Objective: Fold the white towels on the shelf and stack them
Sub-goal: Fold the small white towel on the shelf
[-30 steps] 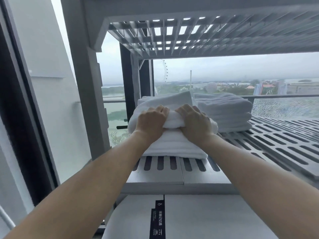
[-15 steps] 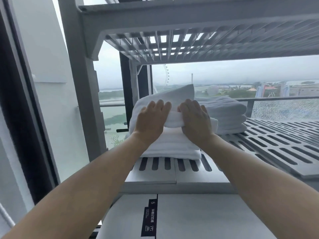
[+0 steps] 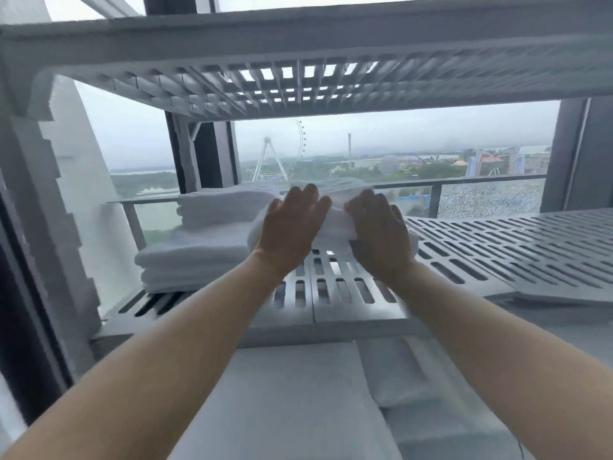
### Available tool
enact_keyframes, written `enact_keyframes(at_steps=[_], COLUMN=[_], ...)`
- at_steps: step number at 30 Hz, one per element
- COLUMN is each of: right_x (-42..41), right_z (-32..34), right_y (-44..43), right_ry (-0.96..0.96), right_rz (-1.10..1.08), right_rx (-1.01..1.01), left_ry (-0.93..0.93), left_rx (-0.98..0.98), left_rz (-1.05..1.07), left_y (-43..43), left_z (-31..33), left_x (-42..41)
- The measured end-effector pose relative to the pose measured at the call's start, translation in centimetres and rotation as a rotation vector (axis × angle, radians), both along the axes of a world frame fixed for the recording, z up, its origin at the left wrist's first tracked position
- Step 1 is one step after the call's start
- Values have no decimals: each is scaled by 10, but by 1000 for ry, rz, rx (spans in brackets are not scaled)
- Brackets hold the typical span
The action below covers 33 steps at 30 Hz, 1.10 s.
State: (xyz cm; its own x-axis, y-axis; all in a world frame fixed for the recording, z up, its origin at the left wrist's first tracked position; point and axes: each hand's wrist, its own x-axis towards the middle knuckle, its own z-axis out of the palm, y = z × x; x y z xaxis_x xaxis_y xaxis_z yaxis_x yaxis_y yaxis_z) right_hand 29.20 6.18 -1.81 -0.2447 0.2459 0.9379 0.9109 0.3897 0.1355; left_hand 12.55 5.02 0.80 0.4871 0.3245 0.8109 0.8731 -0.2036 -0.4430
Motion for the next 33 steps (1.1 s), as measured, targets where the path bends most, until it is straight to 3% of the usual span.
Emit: enact_keyframes(at_steps=[8, 16, 23, 29, 33], right_x=[137, 238, 300, 340, 358], right_z=[-23, -36, -56, -48, -53], right_y=[-22, -19, 23, 73, 98], right_ry=[-120, -102, 40, -17, 34], right_rz=[-157, -234, -108, -148, -156], right_rx=[-115, -202, -604, -753, -766], left_ry=[-20, -4, 55, 185, 148], left_rx=[-13, -60, -490, -579, -637], left_rz=[-128, -168, -130, -109, -140], left_y=[4, 23, 85, 139, 173], left_z=[-28, -39, -69, -58, -65], left_x=[130, 236, 296, 341, 365])
